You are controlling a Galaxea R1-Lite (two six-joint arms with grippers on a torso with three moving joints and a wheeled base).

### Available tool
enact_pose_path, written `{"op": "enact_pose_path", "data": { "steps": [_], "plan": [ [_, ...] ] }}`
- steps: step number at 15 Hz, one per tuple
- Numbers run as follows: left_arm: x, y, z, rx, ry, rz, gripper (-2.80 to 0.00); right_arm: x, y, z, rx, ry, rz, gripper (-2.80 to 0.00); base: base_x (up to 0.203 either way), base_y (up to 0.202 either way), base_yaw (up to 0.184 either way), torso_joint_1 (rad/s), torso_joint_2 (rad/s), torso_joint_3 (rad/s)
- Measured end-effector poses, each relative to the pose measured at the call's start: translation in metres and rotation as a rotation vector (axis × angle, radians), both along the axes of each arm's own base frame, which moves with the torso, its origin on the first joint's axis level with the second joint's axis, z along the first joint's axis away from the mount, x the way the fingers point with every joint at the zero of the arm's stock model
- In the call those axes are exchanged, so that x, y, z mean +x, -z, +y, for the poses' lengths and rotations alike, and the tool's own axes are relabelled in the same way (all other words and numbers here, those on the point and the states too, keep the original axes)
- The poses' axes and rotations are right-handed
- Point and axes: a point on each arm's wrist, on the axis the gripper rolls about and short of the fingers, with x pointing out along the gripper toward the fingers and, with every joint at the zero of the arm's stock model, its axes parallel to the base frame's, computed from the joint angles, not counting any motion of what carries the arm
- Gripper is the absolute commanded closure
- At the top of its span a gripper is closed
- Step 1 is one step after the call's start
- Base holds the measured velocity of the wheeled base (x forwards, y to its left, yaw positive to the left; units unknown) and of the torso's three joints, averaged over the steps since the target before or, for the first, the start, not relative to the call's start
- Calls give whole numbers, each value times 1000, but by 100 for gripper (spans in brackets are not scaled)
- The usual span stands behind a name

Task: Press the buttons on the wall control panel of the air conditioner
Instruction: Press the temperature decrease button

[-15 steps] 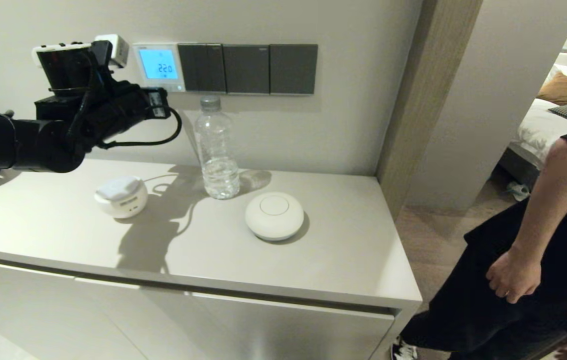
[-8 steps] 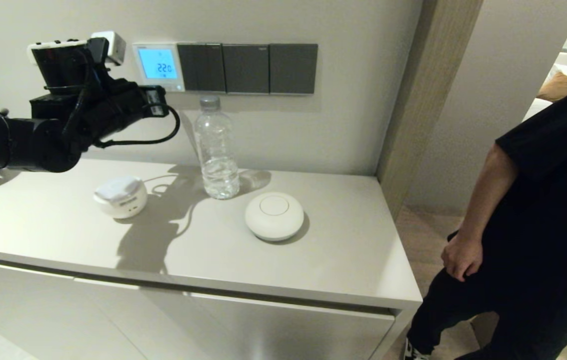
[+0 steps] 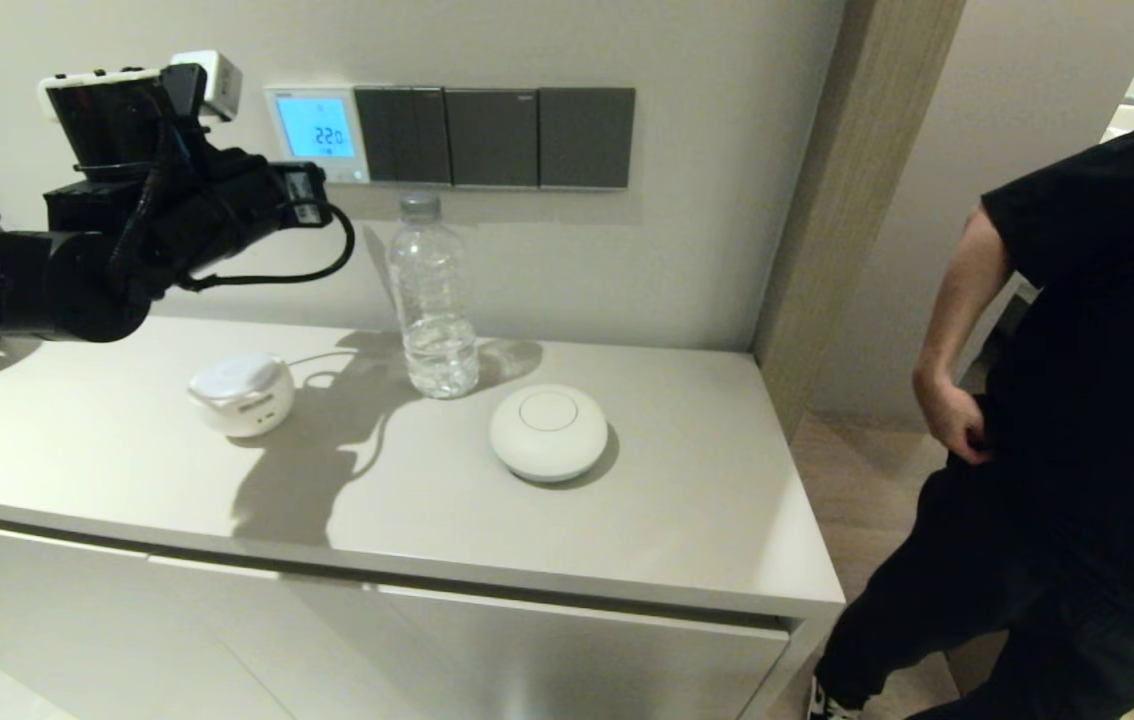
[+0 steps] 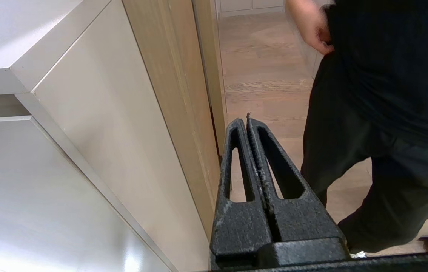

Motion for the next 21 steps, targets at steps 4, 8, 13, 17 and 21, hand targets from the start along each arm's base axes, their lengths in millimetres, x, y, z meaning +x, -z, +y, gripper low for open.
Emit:
{"op": "enact_pose_path", "data": {
  "steps": [4,8,13,17,21],
  "plan": [
    [5,4,-1,3,0,7,0,0,0,0,0,0,0,0,0,0,0,0,0,0],
    [10,10,-2,5,0,20,0,0,0,0,0,0,0,0,0,0,0,0,0,0],
    [10,10,-1,4,0,22,0,0,0,0,0,0,0,0,0,0,0,0,0,0],
    [1,3,-1,2,1,9,0,0,0,0,0,0,0,0,0,0,0,0,0,0],
    [-22,-15,0,-2,7,-37,0,0,0,0,0,0,0,0,0,0,0,0,0,0]
  ]
}}
